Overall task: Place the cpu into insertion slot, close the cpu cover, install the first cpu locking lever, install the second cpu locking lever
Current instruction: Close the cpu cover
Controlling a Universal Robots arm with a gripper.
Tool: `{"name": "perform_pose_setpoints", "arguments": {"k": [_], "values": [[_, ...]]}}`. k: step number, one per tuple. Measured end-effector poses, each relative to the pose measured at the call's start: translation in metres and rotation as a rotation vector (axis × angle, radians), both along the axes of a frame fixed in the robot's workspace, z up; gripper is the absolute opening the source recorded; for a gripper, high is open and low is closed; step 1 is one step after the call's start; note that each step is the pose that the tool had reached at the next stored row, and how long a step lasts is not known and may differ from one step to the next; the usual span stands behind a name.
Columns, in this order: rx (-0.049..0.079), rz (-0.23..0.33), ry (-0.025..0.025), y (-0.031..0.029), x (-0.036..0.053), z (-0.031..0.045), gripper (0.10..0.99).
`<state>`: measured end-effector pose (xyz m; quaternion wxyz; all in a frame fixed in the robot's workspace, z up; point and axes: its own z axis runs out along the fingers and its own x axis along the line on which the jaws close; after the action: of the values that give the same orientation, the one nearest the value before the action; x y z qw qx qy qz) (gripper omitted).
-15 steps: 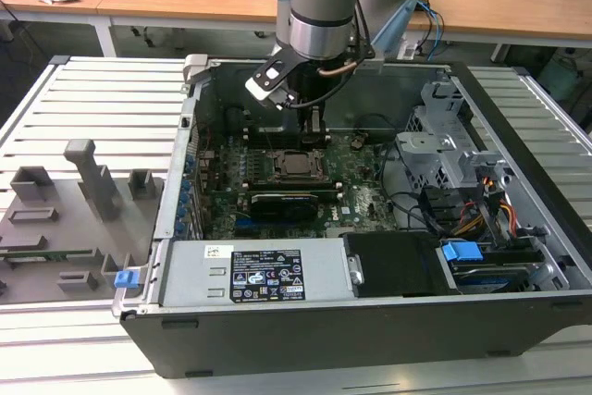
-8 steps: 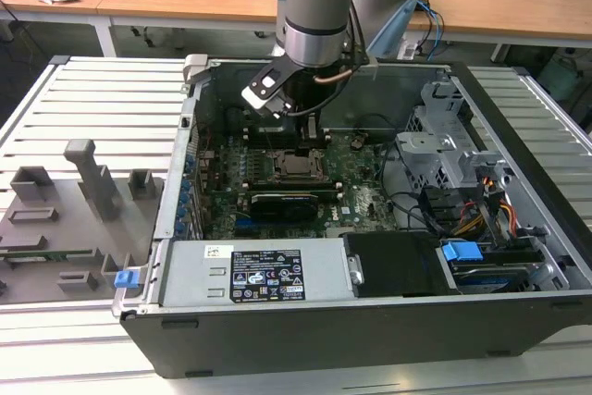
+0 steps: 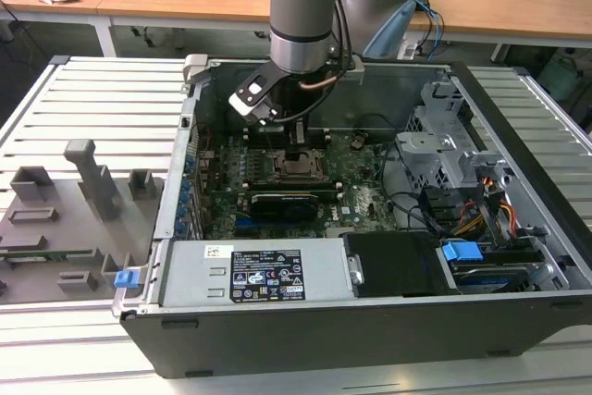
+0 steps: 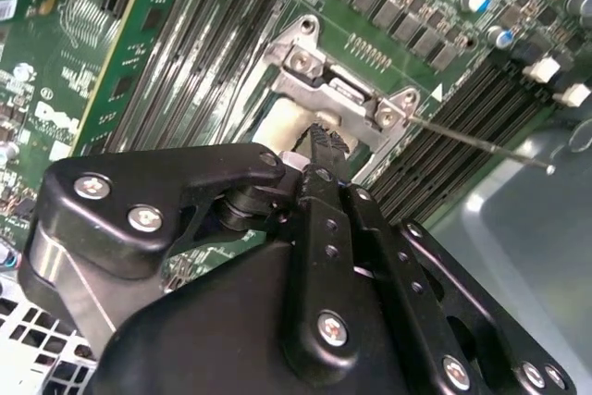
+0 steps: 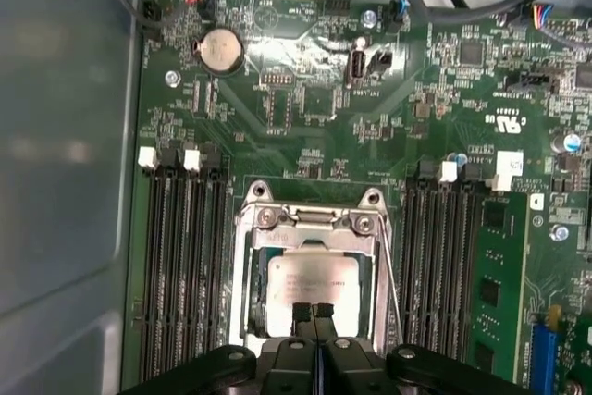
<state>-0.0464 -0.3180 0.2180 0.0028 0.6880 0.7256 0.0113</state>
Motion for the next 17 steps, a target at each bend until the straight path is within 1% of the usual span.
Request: {"name": "perform_pose_setpoints", "arguments": {"k": [3, 5, 10, 12, 15, 16, 17], "values": [[0.0, 0.001, -0.0001, 0.0001, -0.002, -0.0018, 0.11], [0.0, 0.002, -0.0012, 0.0, -0.0049, -0.0063, 0.11], [0.0, 0.002, -0.0022, 0.0, -0.005, -0.0119, 0.11], [0.0, 0.002, -0.0019, 0.0, -0.0048, -0.0124, 0.11], [0.0, 0.002, -0.0024, 0.0003, -0.0012, -0.0127, 0.11], [0.0, 0.002, -0.0025, 0.0004, -0.0012, -0.0109, 0.11], [0.0, 0.002, -0.0024, 0.0003, -0.0012, -0.0066, 0.11]]}}
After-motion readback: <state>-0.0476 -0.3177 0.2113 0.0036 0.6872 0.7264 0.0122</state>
